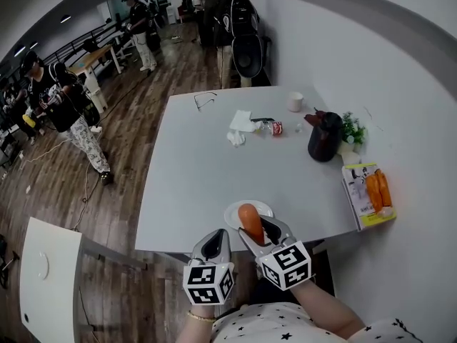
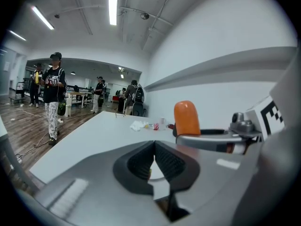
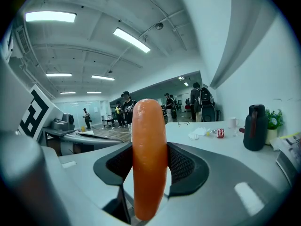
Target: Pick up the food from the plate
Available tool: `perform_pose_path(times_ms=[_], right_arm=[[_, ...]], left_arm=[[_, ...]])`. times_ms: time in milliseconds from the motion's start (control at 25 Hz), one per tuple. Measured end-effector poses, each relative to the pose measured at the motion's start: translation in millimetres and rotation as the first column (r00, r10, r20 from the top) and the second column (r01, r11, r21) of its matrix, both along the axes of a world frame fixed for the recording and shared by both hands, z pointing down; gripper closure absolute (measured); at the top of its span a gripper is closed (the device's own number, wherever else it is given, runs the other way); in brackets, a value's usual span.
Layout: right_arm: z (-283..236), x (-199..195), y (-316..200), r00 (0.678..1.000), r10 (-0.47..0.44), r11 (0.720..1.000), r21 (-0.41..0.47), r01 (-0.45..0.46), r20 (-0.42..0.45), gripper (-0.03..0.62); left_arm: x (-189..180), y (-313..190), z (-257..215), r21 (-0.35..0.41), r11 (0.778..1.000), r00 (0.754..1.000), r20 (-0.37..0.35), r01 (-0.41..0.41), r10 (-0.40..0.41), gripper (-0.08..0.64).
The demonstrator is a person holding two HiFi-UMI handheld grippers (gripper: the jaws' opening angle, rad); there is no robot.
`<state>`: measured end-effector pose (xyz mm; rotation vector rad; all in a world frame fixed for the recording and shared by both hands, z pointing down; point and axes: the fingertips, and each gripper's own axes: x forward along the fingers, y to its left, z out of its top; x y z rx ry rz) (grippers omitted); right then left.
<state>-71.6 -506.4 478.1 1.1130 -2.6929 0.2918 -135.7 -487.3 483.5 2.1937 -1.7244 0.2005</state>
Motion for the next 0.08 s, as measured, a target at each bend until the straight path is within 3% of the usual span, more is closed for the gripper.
perform_pose_path(times_ms=[80], right_arm=[[0.3, 0.3, -1.5, 1.0, -0.002, 1.0, 0.0, 0.002, 0.002, 0.375]], left_arm=[[0.5, -1.4, 0.8, 0.0, 1.0, 1.0, 0.001, 0.0, 0.0, 0.552]])
